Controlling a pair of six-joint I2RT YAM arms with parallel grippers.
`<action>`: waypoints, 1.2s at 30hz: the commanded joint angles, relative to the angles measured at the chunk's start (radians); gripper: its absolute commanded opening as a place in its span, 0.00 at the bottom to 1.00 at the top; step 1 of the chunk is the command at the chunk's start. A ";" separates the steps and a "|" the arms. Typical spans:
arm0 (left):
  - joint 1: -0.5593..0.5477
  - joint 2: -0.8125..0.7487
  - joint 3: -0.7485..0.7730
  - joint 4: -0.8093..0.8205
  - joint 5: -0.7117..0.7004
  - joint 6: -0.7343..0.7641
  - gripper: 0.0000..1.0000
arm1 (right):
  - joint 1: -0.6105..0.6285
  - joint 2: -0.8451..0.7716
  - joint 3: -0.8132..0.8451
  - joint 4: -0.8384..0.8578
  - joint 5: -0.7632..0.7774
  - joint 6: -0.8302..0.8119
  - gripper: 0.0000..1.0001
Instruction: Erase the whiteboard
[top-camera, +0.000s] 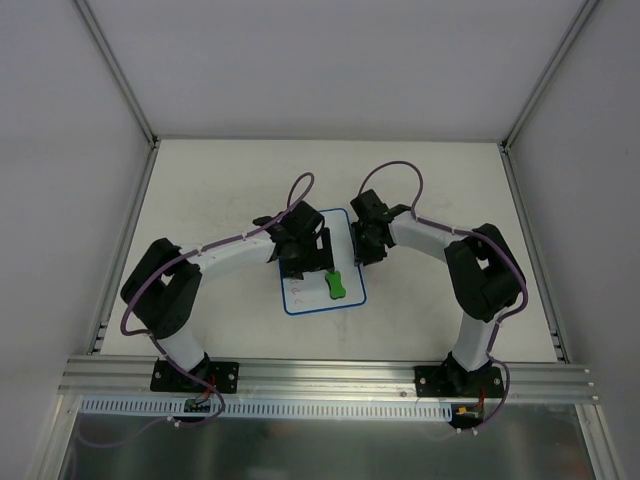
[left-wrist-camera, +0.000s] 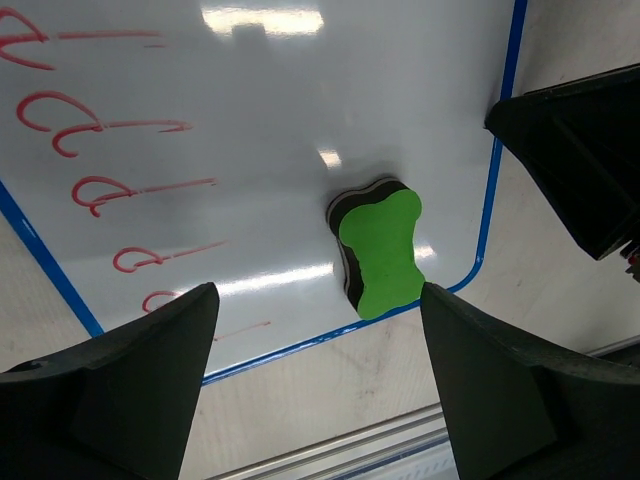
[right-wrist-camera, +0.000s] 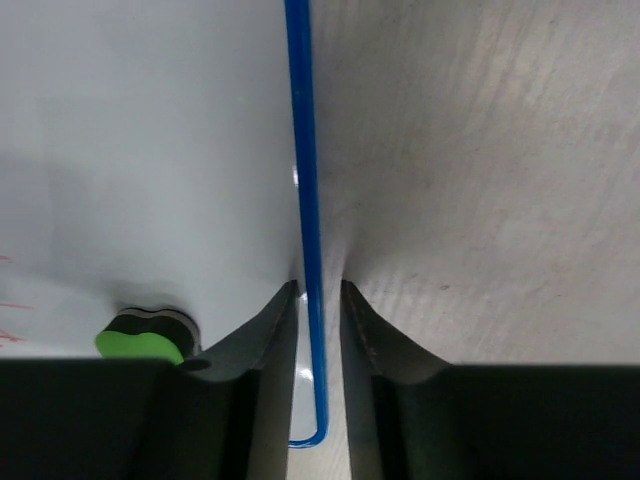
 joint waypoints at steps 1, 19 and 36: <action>-0.029 0.041 0.049 -0.023 -0.033 -0.028 0.82 | 0.000 0.021 -0.006 0.037 -0.037 0.020 0.22; -0.112 0.144 0.085 -0.052 -0.121 -0.086 0.50 | -0.012 -0.002 -0.078 0.060 -0.052 0.055 0.06; 0.017 0.123 0.054 -0.142 -0.148 0.041 0.07 | -0.012 -0.033 -0.135 0.055 -0.060 0.049 0.01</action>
